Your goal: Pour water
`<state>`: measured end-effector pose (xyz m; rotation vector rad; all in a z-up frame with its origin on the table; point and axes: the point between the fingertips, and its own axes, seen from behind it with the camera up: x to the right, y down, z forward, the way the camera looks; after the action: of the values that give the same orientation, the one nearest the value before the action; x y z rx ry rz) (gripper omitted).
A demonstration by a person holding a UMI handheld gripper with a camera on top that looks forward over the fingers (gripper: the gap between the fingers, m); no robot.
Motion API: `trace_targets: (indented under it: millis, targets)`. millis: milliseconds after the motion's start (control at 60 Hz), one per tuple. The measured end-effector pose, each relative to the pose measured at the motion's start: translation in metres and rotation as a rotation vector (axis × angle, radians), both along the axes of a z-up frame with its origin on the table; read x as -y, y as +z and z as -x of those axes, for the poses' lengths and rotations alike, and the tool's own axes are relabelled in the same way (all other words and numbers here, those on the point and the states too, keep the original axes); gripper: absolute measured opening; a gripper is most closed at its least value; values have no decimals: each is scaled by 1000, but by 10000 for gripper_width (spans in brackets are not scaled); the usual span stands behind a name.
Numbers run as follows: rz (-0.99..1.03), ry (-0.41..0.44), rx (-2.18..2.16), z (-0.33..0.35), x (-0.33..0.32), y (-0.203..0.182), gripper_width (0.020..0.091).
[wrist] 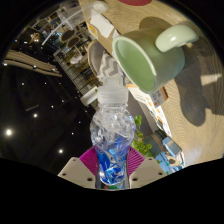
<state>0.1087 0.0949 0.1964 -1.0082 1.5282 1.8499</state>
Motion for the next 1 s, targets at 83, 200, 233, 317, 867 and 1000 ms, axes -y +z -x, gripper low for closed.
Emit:
trace_targets:
  millis: [83, 200, 233, 317, 867, 1000]
  targets:
    - [28, 7, -26, -8, 10, -12, 330]
    - [44, 54, 4, -5, 9, -15, 328]
    - [50, 73, 31, -4, 10, -15, 328]
    - [56, 128, 174, -2, 21, -8, 326]
    - [-87, 15, 1819, -161, 59, 106, 333]
    - [11, -7, 2053, -214, 77, 76, 333]
